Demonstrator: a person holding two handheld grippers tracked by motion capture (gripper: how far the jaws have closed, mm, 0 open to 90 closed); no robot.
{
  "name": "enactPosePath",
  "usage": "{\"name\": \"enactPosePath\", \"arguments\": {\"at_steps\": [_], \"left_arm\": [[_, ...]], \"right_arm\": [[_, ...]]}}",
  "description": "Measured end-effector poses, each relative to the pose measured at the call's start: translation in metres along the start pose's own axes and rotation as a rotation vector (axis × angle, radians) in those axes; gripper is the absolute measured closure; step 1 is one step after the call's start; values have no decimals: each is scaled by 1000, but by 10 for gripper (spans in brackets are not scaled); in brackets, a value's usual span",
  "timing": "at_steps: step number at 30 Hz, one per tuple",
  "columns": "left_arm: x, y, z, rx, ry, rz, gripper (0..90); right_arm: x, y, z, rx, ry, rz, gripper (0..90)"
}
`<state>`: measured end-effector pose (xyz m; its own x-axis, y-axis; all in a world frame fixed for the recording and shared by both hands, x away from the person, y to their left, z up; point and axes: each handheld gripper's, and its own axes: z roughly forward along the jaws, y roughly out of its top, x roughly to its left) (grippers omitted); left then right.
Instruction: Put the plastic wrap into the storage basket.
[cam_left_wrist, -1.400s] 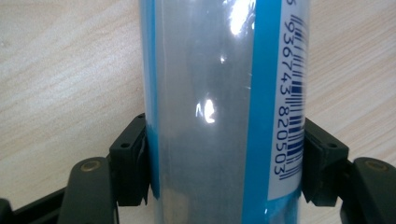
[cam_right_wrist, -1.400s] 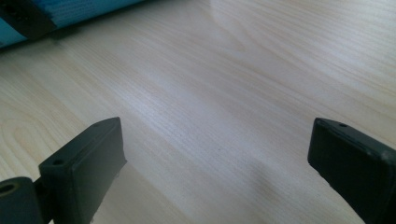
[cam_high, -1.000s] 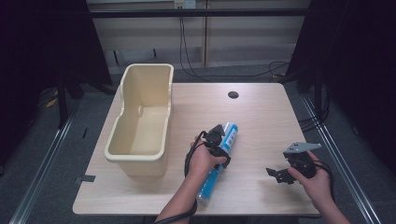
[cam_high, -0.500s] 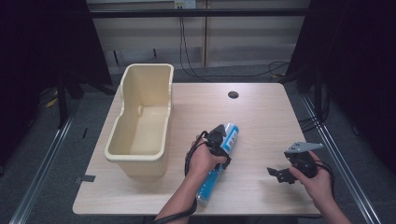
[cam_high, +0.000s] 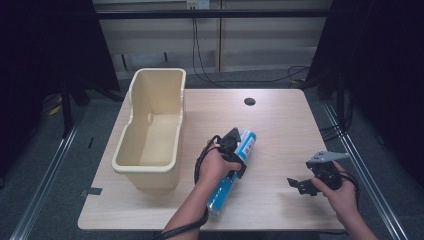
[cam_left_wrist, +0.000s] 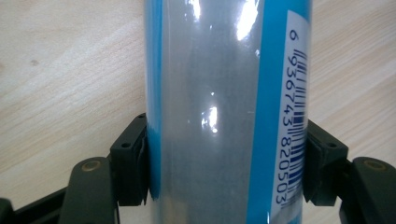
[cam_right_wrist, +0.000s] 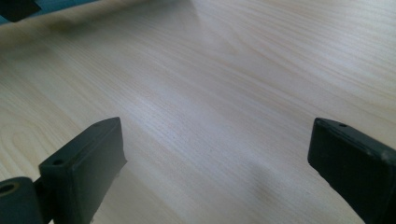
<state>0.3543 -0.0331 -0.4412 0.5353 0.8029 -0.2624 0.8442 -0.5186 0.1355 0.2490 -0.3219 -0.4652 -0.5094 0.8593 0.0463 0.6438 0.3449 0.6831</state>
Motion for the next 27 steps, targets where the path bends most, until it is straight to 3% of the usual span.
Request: {"name": "enactPosePath", "arguments": {"at_steps": [11,27], "left_arm": [[0,1,-33,-20,-9,2,321],[-2,6,-58,-5,-43,-7,321]], "right_arm": [[2,0,2,7,2,-4,36],[2,0,3,5,3,-7,36]]}}
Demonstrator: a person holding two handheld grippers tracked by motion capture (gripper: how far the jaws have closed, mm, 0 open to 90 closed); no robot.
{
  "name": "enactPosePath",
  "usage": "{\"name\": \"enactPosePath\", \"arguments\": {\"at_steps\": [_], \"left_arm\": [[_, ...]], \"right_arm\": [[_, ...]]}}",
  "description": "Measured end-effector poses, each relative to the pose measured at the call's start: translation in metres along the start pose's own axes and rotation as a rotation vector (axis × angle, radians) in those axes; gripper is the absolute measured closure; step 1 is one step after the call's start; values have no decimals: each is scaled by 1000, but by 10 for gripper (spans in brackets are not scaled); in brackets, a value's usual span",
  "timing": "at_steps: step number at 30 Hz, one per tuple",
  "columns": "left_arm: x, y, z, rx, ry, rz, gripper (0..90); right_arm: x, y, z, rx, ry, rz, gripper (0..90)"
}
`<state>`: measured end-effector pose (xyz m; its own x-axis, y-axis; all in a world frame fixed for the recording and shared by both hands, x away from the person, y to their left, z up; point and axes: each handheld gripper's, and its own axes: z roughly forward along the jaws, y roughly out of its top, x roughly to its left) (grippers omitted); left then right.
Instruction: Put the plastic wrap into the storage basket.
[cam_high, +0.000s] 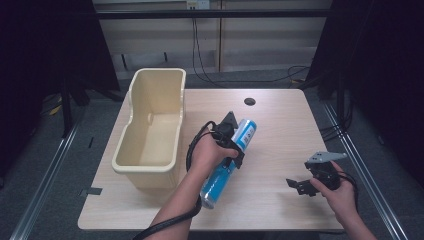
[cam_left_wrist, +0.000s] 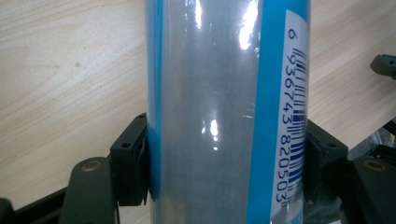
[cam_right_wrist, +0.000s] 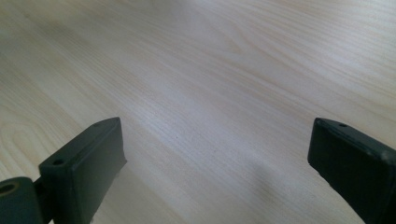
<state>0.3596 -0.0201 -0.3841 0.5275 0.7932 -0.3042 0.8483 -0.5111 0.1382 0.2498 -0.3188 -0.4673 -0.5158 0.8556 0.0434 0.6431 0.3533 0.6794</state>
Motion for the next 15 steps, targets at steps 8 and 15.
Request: {"name": "enactPosePath", "arguments": {"at_steps": [8,15], "left_arm": [[-1,0,-16,-5,-7,-1,322],[0,1,-27,-1,-24,-5,321]], "right_arm": [[3,1,2,-4,3,-14,36],[3,1,3,3,2,-23,36]]}}
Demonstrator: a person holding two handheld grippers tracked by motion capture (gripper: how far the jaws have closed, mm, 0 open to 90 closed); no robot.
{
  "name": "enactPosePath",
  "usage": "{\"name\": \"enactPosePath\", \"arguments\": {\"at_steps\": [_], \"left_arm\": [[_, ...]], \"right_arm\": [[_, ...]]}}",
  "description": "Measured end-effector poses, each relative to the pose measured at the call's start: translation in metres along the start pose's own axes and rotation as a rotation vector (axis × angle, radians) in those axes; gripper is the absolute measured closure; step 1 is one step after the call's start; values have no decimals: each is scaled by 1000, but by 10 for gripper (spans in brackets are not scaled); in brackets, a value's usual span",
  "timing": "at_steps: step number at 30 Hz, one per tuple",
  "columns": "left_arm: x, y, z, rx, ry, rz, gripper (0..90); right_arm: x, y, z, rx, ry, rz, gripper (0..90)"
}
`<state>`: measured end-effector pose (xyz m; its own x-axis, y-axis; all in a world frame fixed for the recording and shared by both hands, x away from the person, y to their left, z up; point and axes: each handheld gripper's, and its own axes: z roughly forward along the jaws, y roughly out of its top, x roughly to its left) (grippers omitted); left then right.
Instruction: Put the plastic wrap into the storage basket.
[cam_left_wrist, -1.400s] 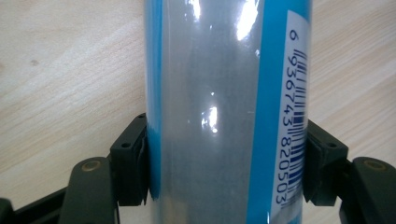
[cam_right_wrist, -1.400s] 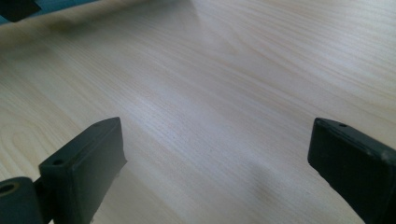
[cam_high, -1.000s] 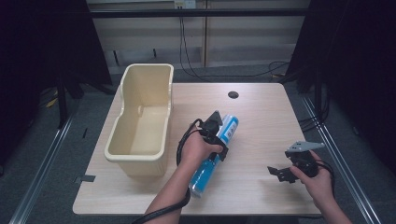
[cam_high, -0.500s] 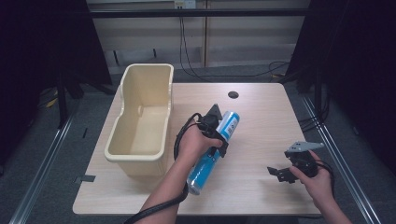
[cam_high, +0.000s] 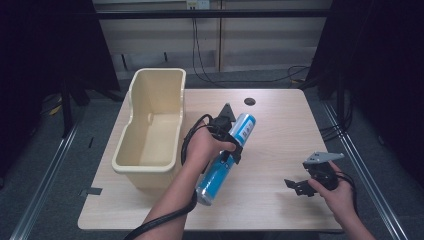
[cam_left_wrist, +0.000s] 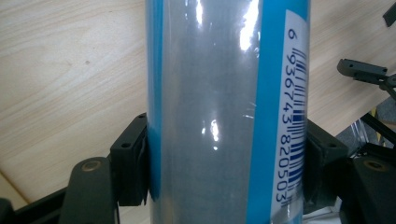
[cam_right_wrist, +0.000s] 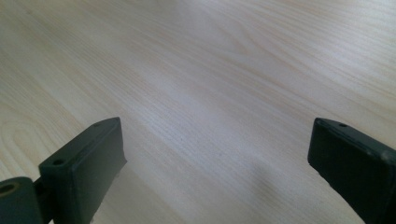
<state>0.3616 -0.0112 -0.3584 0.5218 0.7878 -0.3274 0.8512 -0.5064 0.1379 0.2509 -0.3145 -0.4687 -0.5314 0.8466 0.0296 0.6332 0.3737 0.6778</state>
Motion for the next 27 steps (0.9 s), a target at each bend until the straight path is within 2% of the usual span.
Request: {"name": "enactPosePath", "arguments": {"at_steps": [4,8,11,27], "left_arm": [[0,0,-7,-7,2,-9,321],[1,0,-14,-9,2,6,321],[2,0,-18,-9,-4,-13,321],[8,1,-43,-22,10,-34,321]], "right_arm": [[1,1,1,1,-1,-9,36],[0,1,1,0,-1,-11,36],[0,1,1,-3,-1,-6,36],[-2,1,0,-1,-1,6,36]]}}
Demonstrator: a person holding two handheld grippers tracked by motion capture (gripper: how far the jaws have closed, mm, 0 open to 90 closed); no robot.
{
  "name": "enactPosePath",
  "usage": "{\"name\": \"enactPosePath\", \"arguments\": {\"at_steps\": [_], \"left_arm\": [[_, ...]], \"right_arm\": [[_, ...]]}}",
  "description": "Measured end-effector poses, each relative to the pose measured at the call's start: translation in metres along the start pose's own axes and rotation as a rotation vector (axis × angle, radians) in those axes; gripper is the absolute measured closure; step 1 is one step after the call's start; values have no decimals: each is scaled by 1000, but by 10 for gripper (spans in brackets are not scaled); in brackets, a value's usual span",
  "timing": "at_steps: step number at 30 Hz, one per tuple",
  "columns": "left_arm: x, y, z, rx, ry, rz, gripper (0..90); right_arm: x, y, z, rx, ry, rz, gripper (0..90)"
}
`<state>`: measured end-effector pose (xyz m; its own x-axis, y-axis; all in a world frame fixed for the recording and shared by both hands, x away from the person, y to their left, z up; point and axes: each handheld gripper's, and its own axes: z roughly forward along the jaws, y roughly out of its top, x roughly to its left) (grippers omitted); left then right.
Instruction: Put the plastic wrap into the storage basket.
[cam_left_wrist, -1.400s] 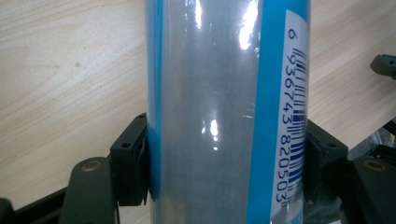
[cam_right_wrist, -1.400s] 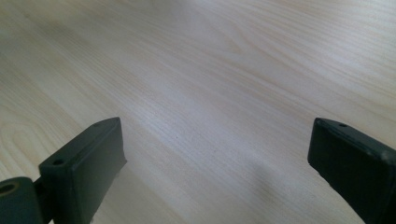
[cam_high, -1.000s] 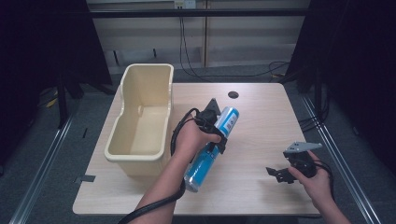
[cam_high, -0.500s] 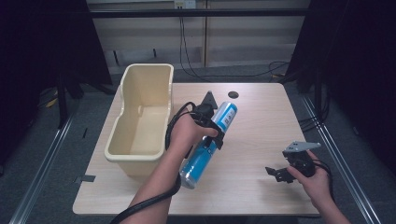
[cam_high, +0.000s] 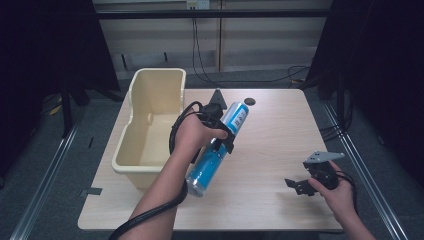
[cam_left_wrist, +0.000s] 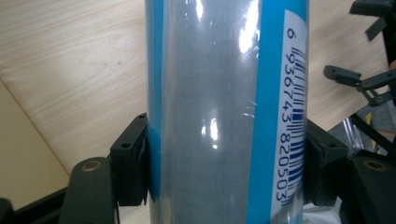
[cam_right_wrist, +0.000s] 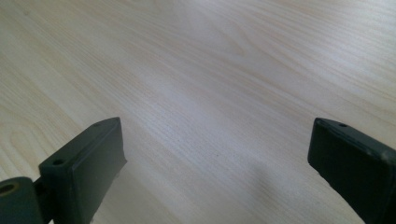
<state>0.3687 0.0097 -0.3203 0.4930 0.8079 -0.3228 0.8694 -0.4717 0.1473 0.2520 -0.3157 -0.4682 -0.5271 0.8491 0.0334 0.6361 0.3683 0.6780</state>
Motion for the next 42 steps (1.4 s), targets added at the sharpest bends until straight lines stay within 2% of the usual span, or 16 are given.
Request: {"name": "enactPosePath", "arguments": {"at_steps": [1,4,5,13,16,19,34,38,42], "left_arm": [[1,0,-3,-8,-8,-9,321],[1,0,-7,-10,5,5,321],[1,0,-11,-12,-4,-3,322],[2,-1,-24,-15,12,0,322],[3,-1,-31,-15,4,-12,321],[4,-1,-34,-16,10,-4,321],[14,-5,-56,-34,0,-44,321],[17,-7,-64,-35,15,-50,321],[20,-9,-69,-44,4,-60,322]], "right_arm": [[0,0,0,-3,-1,-4,36],[0,0,1,-1,-5,-4,36],[0,0,1,3,-1,-4,36],[0,0,1,3,-2,0,36],[0,0,0,4,-1,2,36],[0,0,0,2,-2,4,36],[-1,0,1,-5,-5,-6,36],[0,0,1,-2,-3,-2,36],[0,0,1,1,-3,1,36]]}}
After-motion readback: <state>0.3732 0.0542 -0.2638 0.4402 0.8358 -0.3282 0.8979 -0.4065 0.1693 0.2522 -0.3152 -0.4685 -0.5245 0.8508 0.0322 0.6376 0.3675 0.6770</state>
